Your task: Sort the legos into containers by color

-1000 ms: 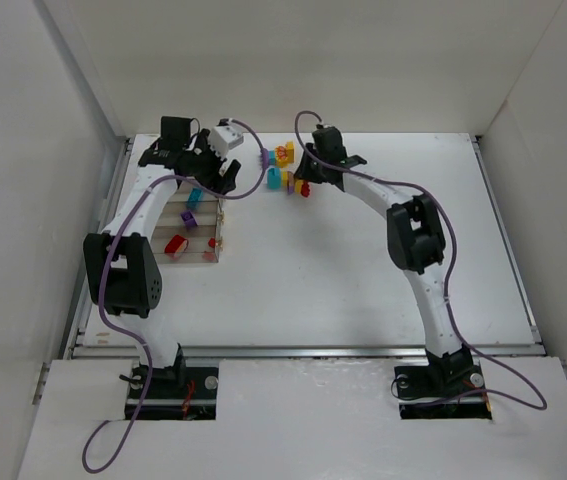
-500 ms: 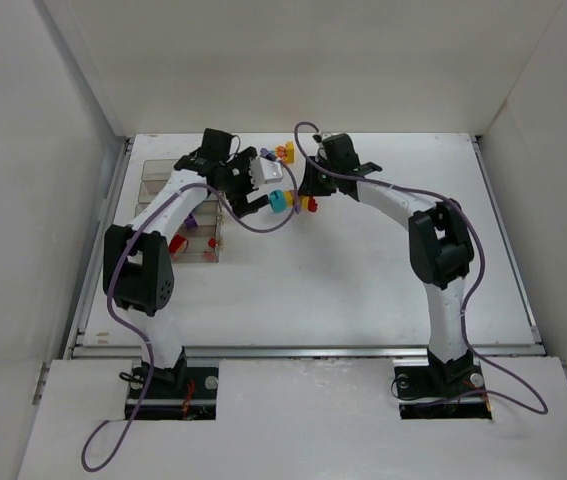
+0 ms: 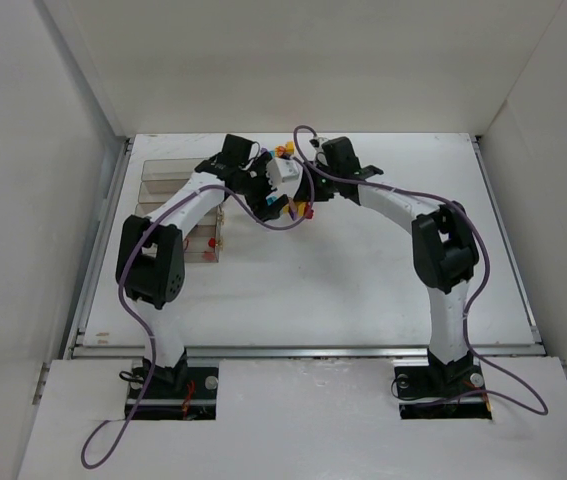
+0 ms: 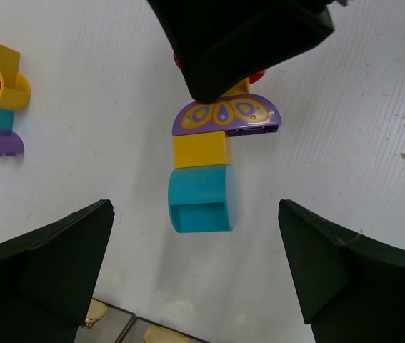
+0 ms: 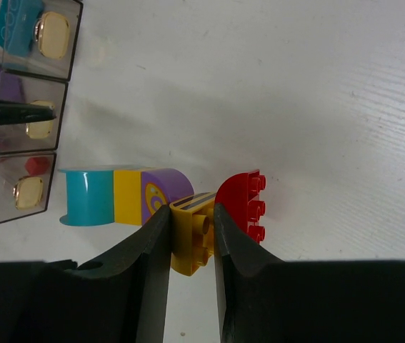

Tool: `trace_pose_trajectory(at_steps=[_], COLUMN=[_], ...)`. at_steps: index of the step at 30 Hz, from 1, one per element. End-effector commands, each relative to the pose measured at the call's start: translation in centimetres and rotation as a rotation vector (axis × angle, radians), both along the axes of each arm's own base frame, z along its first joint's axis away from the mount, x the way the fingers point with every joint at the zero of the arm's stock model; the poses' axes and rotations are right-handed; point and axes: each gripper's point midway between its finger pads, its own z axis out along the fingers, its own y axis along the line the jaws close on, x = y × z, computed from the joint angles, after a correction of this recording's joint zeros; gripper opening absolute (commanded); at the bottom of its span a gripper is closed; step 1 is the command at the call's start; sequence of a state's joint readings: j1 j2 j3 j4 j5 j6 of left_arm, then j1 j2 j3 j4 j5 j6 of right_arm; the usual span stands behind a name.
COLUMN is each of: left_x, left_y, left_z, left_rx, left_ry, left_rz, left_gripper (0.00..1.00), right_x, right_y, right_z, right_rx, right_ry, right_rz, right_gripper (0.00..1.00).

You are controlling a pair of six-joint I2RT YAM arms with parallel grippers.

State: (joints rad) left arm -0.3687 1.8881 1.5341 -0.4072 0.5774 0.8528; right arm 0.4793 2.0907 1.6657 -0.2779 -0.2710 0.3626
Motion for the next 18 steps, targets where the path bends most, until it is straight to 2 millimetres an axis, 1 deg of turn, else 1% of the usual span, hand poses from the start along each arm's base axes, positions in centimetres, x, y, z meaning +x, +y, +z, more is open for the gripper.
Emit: trace_pose_trajectory(at_steps=[1,2,3,4,5,6,7,8,9,10,11,12,13,14,15,16,17,18], left_x=[1.0,1.3,1.5,1.3,1.0,1.1,0.8,0.8,0.8,0.8,0.8,0.8,0.8,0.5,0.1,-0.1,-0.2,-0.2], left_y=[-0.4,-0.5,-0.6,-0.7,-0.6,-0.9,-0.9,-1.0,-1.0,-1.0,-1.0,-1.0,-1.0,-0.9,-0.7,-0.6,-0.5,-0.5], left_z=[1.0,0.9,0.6,0.8,0.2,0.7,0.1,0.1,0.1,-0.3,-0.3,-0.3,-0.3,-0.9,-1.1,-1.3,-1.4,-1.4], left_rx=[-0.047,-0.047,-0.046,-0.051,-0.044,-0.057,-0.056,-0.058,-0.058,-0.055,-0.055,-0.058,-0.058,-0.05,-0.042,-0.033,-0.027,-0.027], left_ry=[0.008,0.008,0.011,0.02,0.051,0.046,0.068,0.075,0.075,0.083,0.083,0.09,0.091,0.112,0.13,0.132,0.134,0.134], left_rz=[0.057,0.057,0.057,0.05,0.057,0.048,0.043,0.049,0.049,0.049,0.049,0.056,0.056,0.057,0.058,0.049,0.042,0.042], left_gripper=[1.0,0.98,0.89,0.83,0.78,0.74,0.73,0.69,0.65,0.62,0.58,0.49,0.43,0.38,0.32,0.12,0.0,0.0], right_x=[0.0,0.0,0.0,0.0,0.0,0.0,0.1,0.1,0.0,0.0,0.0,0.0,0.0,0.0,-0.1,-0.2,0.0,-0.1], right_y=[1.3,1.3,1.3,1.3,1.3,1.3,1.4,1.4,1.4,1.4,1.4,1.4,1.4,1.4,1.3,1.3,1.2,1.0], right_z=[5.1,5.6,5.6,5.6,5.6,5.6,5.7,5.7,6.2,6.2,6.2,6.2,6.2,6.2,5.8,5.8,5.8,5.2], right_rx=[0.097,0.101,0.101,0.101,0.101,0.101,0.105,0.105,0.114,0.115,0.115,0.115,0.115,0.115,0.11,0.116,0.11,0.099], right_ry=[-0.095,-0.103,-0.103,-0.103,-0.103,-0.103,-0.111,-0.111,-0.114,-0.114,-0.114,-0.114,-0.114,-0.114,-0.104,-0.098,-0.101,-0.093], right_rz=[0.036,0.036,0.036,0.036,0.036,0.036,0.036,0.036,0.032,0.031,0.031,0.031,0.031,0.031,0.031,0.025,0.017,0.008], right_gripper=[0.0,0.0,0.0,0.0,0.0,0.0,0.0,0.0,0.0,0.0,0.0,0.0,0.0,0.0,0.0,0.0,0.0,0.0])
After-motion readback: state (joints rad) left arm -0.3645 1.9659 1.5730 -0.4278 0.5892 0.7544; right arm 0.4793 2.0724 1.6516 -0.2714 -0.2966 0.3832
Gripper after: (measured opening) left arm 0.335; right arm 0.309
